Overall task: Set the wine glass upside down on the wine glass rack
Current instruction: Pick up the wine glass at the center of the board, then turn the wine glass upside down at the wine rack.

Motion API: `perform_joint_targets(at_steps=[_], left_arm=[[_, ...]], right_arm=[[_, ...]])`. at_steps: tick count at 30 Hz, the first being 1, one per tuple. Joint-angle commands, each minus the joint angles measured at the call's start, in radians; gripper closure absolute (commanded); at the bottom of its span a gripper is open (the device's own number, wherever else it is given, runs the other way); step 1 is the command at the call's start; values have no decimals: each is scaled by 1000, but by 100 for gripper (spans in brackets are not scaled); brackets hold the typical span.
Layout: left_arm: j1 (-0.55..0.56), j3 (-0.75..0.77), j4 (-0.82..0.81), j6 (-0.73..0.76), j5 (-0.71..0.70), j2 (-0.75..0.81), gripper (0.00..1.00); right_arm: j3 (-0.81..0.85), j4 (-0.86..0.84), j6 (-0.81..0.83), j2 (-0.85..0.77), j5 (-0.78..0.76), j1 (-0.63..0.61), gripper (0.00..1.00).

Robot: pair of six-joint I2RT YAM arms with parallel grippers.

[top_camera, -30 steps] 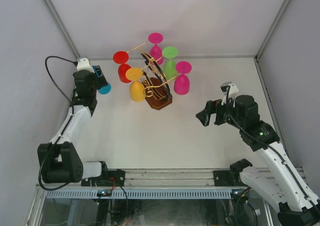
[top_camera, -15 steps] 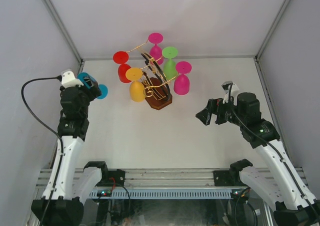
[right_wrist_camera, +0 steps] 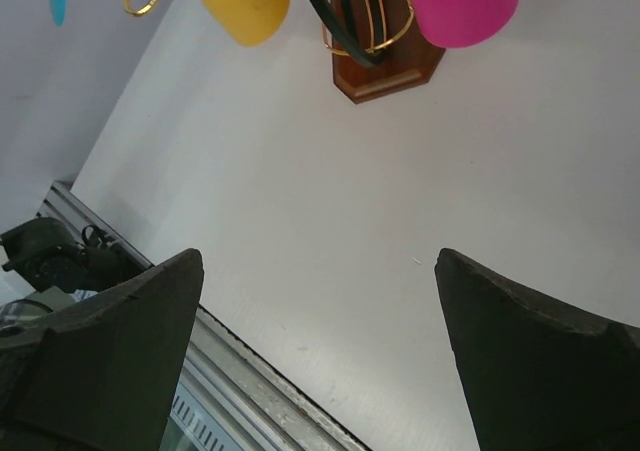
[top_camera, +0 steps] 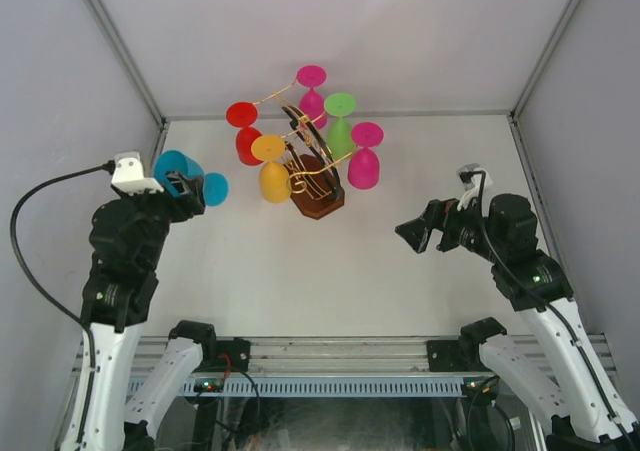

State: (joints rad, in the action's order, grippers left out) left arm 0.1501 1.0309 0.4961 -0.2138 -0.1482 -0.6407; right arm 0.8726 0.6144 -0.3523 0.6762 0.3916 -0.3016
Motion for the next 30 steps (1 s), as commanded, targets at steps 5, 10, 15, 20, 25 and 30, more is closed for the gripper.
perform_joint_targets(at_steps=[5,10,15,20,25,30], left_arm=[[59,183,108,109,124,21,37],[214,235,108,133,95,10,38],[309,253,52,117,141,29,39],[315,264,-7,58,225,29,39],[327,231,-103,-20,269,27,39],[407,213,-168,-45,252,-2,40]], right_arm=[[34,-107,-147,-44,-1,-6,3],[33,-140,-213,-64,-111,-103,5],[33,-213,-272,-90,-293,-298,7],[33,-342,-279,-62,-496,-540,9],[33,-495,-265,0,-631,-722,10],[18,-556,-261,28,-719,-788,10]])
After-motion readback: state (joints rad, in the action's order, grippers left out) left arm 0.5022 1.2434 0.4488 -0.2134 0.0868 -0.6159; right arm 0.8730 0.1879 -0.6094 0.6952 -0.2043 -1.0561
